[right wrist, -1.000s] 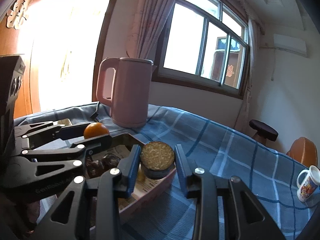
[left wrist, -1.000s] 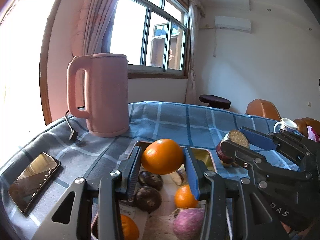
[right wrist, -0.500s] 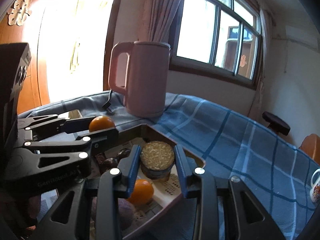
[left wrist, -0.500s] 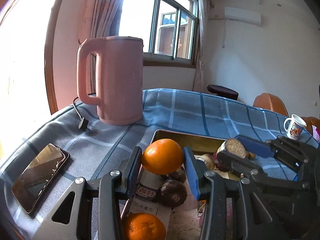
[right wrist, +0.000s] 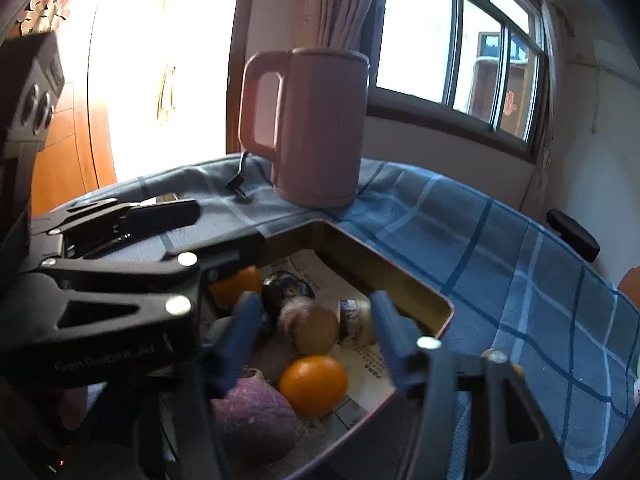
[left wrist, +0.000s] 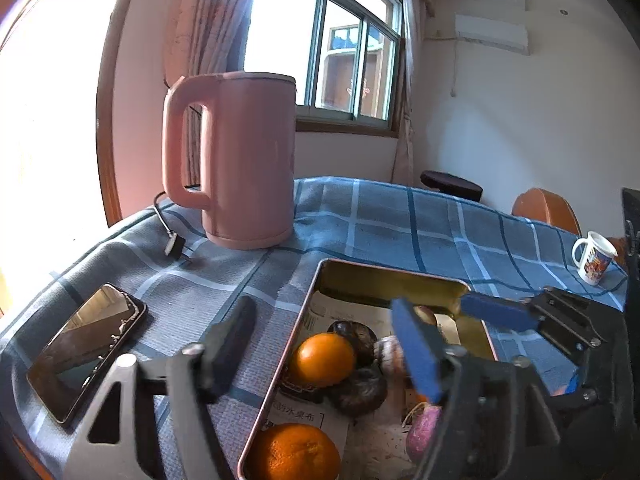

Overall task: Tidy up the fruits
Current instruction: 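Grasp a small tan round fruit with the right tool while the left tool moves to another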

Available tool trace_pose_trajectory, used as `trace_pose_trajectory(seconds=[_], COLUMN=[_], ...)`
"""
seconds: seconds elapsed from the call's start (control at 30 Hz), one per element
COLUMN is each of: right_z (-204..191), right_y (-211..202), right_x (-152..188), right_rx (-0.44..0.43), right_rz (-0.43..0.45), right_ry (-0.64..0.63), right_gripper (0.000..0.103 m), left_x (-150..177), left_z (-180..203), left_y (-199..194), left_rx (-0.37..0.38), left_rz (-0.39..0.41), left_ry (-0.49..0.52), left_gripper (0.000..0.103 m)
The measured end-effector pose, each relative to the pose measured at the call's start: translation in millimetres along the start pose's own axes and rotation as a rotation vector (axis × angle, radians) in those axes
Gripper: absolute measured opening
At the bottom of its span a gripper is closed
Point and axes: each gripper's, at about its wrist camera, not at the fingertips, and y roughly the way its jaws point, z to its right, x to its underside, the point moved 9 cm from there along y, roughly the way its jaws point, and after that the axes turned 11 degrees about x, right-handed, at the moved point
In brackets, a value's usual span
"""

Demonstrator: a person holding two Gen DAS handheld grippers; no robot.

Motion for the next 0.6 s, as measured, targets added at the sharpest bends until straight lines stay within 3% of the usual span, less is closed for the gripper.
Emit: trace_pose_trajectory(seconds=[0.2,0.3,0.4,0.6], right_z=[55.2,105.2,133.2,134.5], right_y=[-19.4,-13.8,2.5,32.7], right_x=[5.4,15.4,25.4,33.9], right_rx=[0.110,0.209,0.250,0.247], right_rz=[0.021,-0.023,-0.094,-0.178], right_ry=[0.052,0.121,0.147,0.075], right_gripper=[0.064,0.064,0.061,0.049], left_x=[0.5,0.6,-0.5,-4.8], left_z=[7.5,14.2,19.5,29.7], left_y=[-1.1,-0.6,1.9,6.9], left_rx=[0.024,0.034,0.040,0.054], left_rz=[0.007,0.012,0.012,0.010], left_ry=[-0.007,-0.003,0.003,0.024], left_gripper=[0.074,0.074,0.074,0.074])
